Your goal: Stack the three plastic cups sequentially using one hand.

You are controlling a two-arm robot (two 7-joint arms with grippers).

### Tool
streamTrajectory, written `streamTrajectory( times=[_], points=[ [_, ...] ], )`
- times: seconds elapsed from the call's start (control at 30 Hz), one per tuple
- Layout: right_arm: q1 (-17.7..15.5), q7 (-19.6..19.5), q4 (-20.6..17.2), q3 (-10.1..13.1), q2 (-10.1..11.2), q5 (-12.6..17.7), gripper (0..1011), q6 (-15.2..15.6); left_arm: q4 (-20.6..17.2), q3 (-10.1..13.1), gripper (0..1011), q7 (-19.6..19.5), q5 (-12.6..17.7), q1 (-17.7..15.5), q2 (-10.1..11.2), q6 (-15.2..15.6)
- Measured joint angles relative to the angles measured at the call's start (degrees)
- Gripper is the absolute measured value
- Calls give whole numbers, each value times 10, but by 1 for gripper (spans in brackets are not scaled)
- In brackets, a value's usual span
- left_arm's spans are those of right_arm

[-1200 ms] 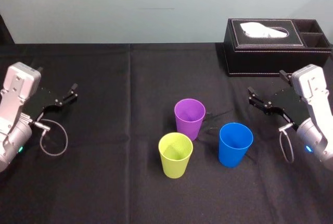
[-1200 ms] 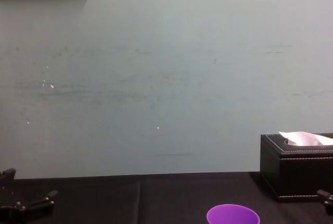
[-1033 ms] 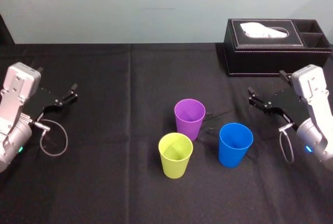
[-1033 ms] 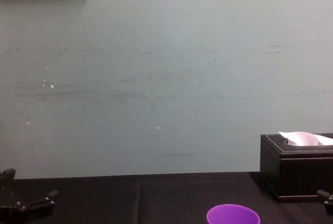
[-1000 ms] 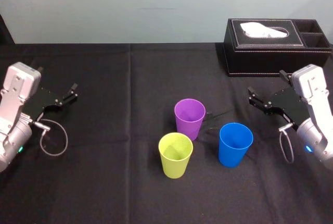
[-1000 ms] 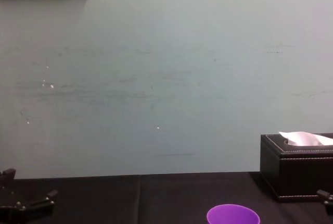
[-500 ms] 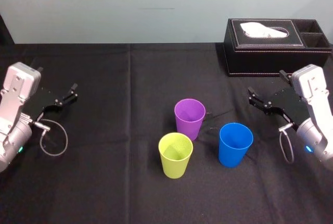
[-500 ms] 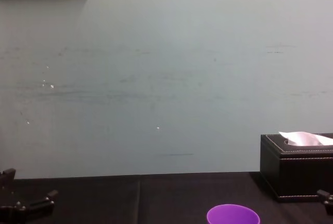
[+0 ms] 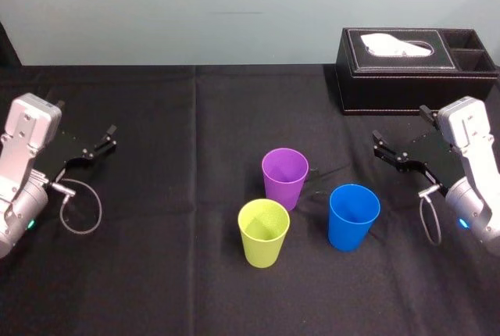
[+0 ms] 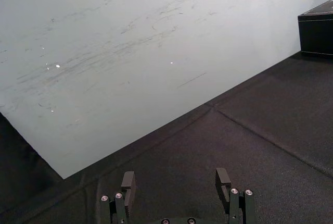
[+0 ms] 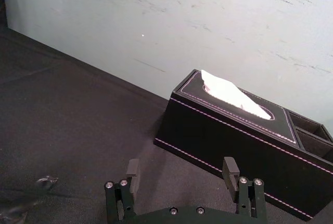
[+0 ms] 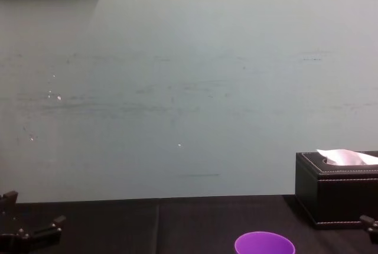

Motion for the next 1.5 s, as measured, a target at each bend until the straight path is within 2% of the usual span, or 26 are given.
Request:
streamTrajectory(
  times=[0.37,0.53,0.67,0.77,0.9,1.23,1.5],
  points=[
    [0,0,0,0,0,0,1002,0,0,0,1011,0,0,0,0,0],
    [-10,12,-6,12,0,4,1003,1,0,0,1011,0,0,0,0,0],
    [-24,28,-22,28,7,22,1003,5,0,0,1011,0,0,0,0,0],
    [-45,51,-45,48,20,49,1003,14,0,0,1011,0,0,0,0,0],
    [-63,71,-66,64,34,69,1003,24,0,0,1011,0,0,0,0,0],
    [-119,147,-141,115,101,125,1002,68,0,0,1011,0,0,0,0,0],
    [-163,208,-180,145,140,157,1003,79,0,0,1011,0,0,0,0,0]
  ],
)
